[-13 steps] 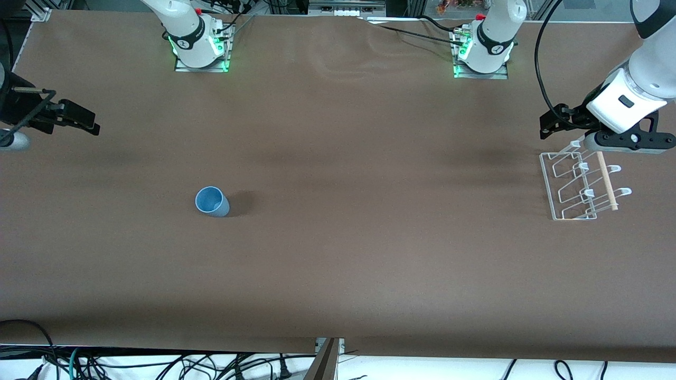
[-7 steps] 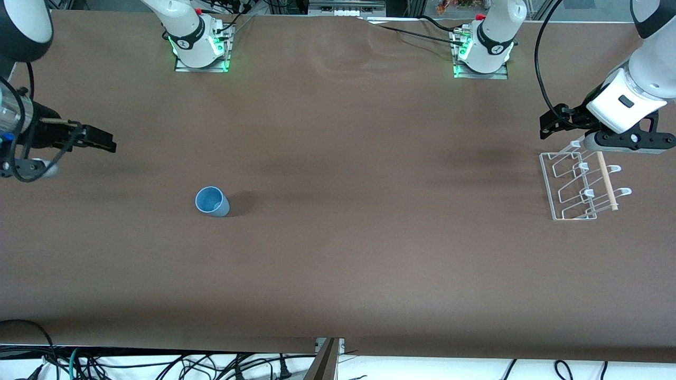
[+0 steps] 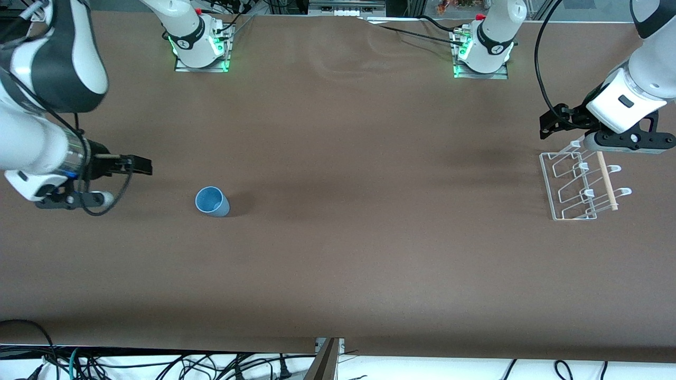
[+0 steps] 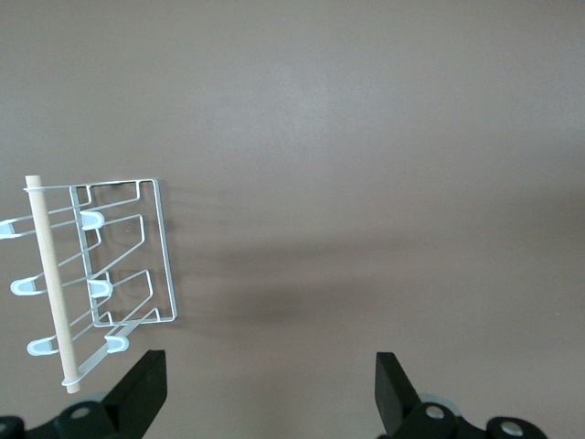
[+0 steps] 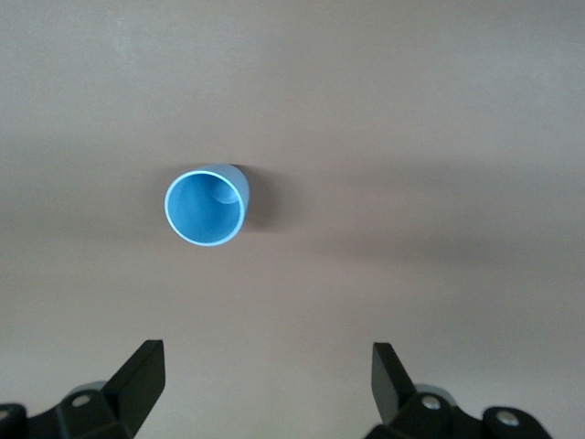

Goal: Transfer cup to left arm and place on rack
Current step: 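Reach the right gripper down to the blue cup and grasp it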

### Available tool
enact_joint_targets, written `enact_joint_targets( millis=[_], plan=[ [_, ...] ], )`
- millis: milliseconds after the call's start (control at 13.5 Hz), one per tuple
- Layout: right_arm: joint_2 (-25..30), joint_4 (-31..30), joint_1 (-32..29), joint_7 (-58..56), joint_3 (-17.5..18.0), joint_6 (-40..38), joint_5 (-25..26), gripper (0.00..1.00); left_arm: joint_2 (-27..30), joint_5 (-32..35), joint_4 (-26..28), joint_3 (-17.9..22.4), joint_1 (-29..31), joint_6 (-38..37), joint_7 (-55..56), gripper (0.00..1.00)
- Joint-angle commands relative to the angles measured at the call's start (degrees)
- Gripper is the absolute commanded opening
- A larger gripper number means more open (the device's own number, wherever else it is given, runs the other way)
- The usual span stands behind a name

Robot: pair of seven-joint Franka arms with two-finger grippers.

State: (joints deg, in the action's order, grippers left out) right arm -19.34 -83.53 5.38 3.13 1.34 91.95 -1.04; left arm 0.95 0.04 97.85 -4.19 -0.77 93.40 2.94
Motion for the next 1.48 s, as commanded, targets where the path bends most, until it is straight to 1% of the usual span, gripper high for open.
enact_joint_targets(
  millis=[0, 223, 297, 445, 520, 891, 1262, 1410],
  plan=[
    [-2.5, 0.4, 0.7, 0.2, -0.1, 1.7, -0.4, 1.00, 0.8, 0.3, 0.1, -0.3, 0.4, -0.8, -1.4, 1.00],
    [-5.4, -0.1, 1.7, 0.4, -0.1, 4.4, -0.5, 1.00, 0.8, 0.3, 0.1, -0.3, 0.4, -0.8, -1.4, 1.00],
    [-5.5, -2.0, 2.0, 0.5, -0.1, 6.8, -0.6, 1.00, 0.8, 0.3, 0.1, -0.3, 0.4, -0.8, -1.4, 1.00],
    [-5.4, -7.6, 2.0, 3.2, 0.2, 12.3, -0.7, 1.00, 0.8, 0.3, 0.1, -0.3, 0.4, -0.8, -1.4, 1.00],
    [-5.4, -9.7, 1.9, 3.7, 1.0, 14.7, -0.7, 1.00, 0.8, 0.3, 0.1, -0.3, 0.3, -0.8, -1.4, 1.00],
    [-4.7, -19.3, 1.6, 3.7, 1.0, 23.1, -0.7, 1.00, 0.8, 0.3, 0.1, -0.3, 0.4, -0.8, -1.4, 1.00],
    [-3.8, -27.2, 1.4, 3.7, 1.0, 32.0, -0.7, 1.00, 0.8, 0.3, 0.1, -0.3, 0.3, -0.8, -1.4, 1.00],
    [-3.8, -29.0, 1.4, 3.7, 1.0, 35.6, -0.7, 1.00, 0.8, 0.3, 0.1, -0.3, 0.3, -0.8, -1.4, 1.00]
  ],
)
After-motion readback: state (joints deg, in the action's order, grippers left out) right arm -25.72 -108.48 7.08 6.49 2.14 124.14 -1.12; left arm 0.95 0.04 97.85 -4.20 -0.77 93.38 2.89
